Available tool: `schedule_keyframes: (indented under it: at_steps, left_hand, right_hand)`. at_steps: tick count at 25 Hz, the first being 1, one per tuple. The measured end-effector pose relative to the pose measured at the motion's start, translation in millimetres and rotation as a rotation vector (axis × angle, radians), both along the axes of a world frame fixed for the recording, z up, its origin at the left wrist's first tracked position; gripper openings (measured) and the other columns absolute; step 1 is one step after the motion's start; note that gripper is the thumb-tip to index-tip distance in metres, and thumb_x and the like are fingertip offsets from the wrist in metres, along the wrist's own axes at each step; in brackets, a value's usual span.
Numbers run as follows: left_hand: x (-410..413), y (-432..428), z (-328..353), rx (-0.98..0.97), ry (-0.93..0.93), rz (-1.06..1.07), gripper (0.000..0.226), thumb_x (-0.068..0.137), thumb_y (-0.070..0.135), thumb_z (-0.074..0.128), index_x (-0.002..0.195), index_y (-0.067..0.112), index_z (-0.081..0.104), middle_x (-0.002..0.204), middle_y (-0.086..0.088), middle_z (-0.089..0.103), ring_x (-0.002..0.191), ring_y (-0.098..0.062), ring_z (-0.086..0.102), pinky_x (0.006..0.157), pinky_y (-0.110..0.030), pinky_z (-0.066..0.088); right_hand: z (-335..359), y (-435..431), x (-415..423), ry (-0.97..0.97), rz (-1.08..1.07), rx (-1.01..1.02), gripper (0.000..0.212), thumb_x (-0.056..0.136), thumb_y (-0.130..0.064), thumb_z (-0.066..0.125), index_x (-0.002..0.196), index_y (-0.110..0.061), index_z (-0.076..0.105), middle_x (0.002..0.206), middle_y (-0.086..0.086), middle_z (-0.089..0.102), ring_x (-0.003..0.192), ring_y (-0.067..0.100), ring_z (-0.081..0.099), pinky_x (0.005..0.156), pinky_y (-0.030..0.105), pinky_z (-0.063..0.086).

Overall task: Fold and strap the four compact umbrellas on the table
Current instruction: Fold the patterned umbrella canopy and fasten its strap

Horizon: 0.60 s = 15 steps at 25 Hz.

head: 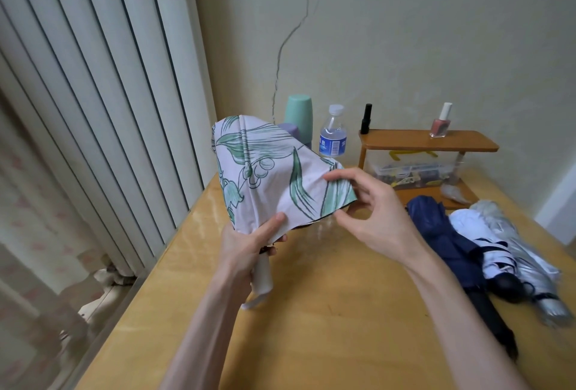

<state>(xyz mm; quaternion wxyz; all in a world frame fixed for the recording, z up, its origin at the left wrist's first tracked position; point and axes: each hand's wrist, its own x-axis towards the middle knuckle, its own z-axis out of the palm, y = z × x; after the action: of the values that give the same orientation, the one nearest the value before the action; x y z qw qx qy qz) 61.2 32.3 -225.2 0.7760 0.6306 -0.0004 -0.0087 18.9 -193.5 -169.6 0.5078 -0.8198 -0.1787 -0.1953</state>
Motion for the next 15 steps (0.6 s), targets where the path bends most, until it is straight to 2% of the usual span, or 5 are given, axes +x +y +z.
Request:
schedule_keyframes:
  at_steps: [3,6,10,13,15]
  left_hand:
    - [-2,-1,0,0.000,-0.003,-0.015,0.022,0.082,0.016,0.091,0.095,0.014,0.073,0.078,-0.005,0.073,0.065,-0.024,0.064,0.053,-0.029,0.048]
    - [-1,0,0,0.044,0.009,0.014,0.039,0.072,0.031,0.099,0.086,0.012,0.068,0.065,0.000,0.062,0.052,-0.017,0.054,0.050,-0.028,0.048]
    - [-4,-3,5,0.009,0.008,0.074,0.045,0.065,0.044,0.089,0.089,0.014,0.068,0.060,0.007,0.060,0.047,-0.009,0.053,0.050,-0.027,0.051]
    - [-4,-3,6,0.025,0.017,0.087,0.051,0.063,0.048,0.085,0.093,0.011,0.068,0.057,0.011,0.061,0.046,-0.011,0.052,0.047,-0.026,0.050]
    - [-5,-2,6,0.039,0.020,0.085,0.055,0.063,0.054,0.083,0.093,0.011,0.066,0.059,0.008,0.059,0.046,-0.014,0.053,0.047,-0.026,0.049]
  right_hand:
    - [-6,6,3,-0.027,-0.092,0.075,0.050,0.086,0.006,0.079,0.124,-0.024,0.065,0.118,-0.009,0.073,0.104,0.009,0.072,0.070,0.019,0.054]
    - [-18,11,9,-0.157,-0.351,0.041,0.042,0.085,0.005,0.080,0.109,-0.025,0.064,0.104,-0.012,0.073,0.089,0.008,0.072,0.064,0.023,0.056]
    - [-21,13,5,-0.441,-0.701,-0.057,0.022,0.087,-0.005,0.081,0.097,-0.014,0.064,0.083,-0.010,0.065,0.067,0.005,0.056,0.057,0.022,0.046]
    - [-26,20,2,-0.599,-0.781,-0.184,0.027,0.089,-0.004,0.078,0.113,-0.006,0.067,0.098,-0.001,0.075,0.078,0.007,0.064,0.063,0.023,0.049]
    - [-29,24,4,-0.548,-0.735,-0.114,0.040,0.086,0.005,0.076,0.123,-0.008,0.067,0.109,0.000,0.077,0.091,0.010,0.072,0.069,0.027,0.056]
